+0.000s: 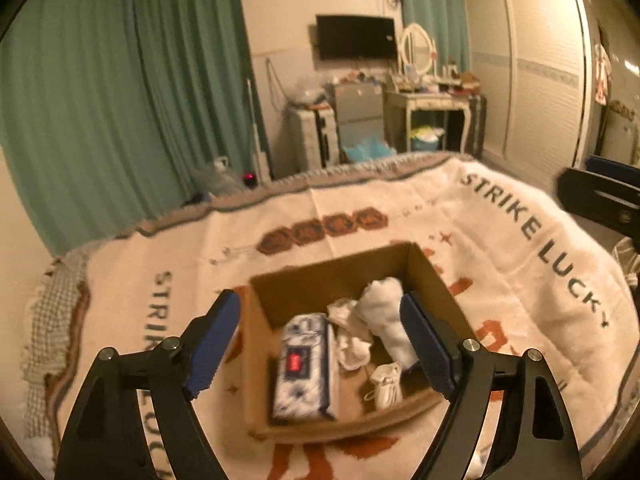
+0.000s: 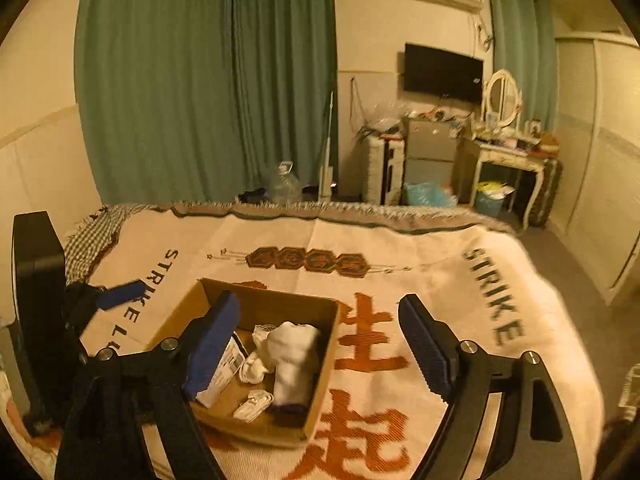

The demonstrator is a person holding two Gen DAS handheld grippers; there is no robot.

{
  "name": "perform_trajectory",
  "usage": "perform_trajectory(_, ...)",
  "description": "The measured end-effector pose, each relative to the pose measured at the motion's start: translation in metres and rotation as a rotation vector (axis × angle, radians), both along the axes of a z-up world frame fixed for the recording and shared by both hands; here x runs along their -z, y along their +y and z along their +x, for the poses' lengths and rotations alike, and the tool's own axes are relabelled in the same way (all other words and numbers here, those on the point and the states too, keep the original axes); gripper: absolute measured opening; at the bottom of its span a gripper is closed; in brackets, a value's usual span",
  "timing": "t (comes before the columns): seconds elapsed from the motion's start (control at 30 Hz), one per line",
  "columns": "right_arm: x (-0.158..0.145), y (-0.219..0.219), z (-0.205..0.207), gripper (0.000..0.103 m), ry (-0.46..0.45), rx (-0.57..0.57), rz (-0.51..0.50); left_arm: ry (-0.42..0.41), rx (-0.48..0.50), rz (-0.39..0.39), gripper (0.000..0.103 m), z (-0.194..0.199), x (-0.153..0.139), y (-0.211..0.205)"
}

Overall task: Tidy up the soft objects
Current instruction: 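Grasp the blue Vinda tissue pack with the right tool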

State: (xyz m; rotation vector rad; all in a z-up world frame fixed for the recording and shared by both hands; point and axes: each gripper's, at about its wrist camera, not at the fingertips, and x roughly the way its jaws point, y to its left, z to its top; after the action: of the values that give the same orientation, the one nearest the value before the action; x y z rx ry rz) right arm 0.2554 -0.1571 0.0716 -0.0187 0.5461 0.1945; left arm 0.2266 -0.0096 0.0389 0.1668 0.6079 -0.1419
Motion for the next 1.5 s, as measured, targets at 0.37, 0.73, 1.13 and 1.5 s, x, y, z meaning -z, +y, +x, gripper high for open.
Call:
perform_trajectory(0.37,-0.025,-0.004,-0.133,0.103,-0.027,0.018,-0.031,-0.116,-0.024,-0.035,0.094,-0.108,-0.017,0.04)
perform_trajectory(0.73,0.115,0.025,-0.193,0.103,0.221,-0.06,-0.043,-0.057,-0.052,0.015,0.094,-0.177,0.068,0.035)
perform_trajectory(1.13,0.215,0.046,-0.186,0.079,0.406,-0.143,0.012,0.099,-0.095,-0.035,0.094,-0.179,0.129,0.045)
perform_trajectory(1.5,0.222,0.041,-0.179,0.055,0.443,-0.168,0.1,0.117,-0.062,-0.021,0.094,-0.181,0.136,0.037)
